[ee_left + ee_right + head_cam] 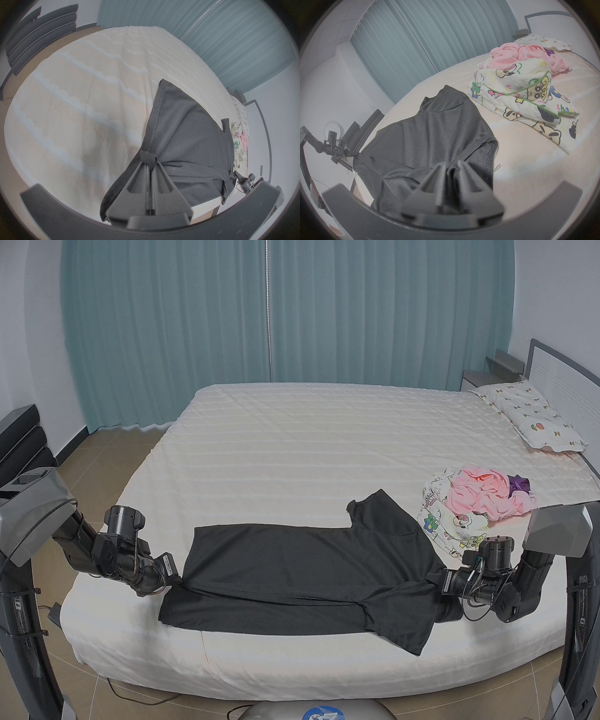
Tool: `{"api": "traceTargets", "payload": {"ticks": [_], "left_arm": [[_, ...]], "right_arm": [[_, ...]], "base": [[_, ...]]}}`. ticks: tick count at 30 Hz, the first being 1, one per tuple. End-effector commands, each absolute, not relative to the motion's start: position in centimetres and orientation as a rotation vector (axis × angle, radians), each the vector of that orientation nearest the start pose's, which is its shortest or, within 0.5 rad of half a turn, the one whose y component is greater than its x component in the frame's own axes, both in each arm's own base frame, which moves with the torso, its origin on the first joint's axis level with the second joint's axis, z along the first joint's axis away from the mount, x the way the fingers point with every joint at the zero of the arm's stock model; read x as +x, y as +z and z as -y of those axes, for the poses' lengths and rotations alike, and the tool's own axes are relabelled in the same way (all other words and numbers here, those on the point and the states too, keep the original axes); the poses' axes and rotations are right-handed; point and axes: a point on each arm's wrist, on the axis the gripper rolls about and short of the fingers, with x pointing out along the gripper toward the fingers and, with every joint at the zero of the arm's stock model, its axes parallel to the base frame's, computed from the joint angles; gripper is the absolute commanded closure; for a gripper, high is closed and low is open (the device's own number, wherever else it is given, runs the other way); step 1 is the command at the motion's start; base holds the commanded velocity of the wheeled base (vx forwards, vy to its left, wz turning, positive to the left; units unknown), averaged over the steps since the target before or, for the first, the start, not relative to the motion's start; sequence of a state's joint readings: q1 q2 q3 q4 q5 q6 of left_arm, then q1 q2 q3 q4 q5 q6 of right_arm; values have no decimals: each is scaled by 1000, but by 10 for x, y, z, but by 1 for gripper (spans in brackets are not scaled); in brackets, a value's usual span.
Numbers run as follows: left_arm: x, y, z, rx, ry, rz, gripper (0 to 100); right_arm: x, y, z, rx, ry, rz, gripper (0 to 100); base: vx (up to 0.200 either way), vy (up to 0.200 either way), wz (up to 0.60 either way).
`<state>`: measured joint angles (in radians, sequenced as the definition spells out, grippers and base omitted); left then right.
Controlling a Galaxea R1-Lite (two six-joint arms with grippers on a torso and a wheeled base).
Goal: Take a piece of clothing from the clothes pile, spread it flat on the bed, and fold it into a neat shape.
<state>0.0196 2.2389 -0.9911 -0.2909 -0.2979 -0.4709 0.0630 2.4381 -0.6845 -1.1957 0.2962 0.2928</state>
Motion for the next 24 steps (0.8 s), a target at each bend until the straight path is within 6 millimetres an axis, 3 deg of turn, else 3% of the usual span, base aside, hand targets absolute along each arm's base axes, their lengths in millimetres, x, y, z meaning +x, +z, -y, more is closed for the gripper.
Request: {"api": "traceTargets", "payload": {"ticks": [1, 9, 24], "left_arm": [[370, 14, -1, -583, -30, -990, 100], [360, 29, -1, -580, -34, -968, 100], [330, 62, -8, -569, -43, -912, 100]], "right_arm": [[356, -41, -25, 358, 268, -585, 100], [349, -30, -21, 421, 276, -523, 100], [306, -9, -3, 486, 347, -448, 100]], "base": [[0, 0, 0], [0, 0, 0], [0, 0, 0]]}}
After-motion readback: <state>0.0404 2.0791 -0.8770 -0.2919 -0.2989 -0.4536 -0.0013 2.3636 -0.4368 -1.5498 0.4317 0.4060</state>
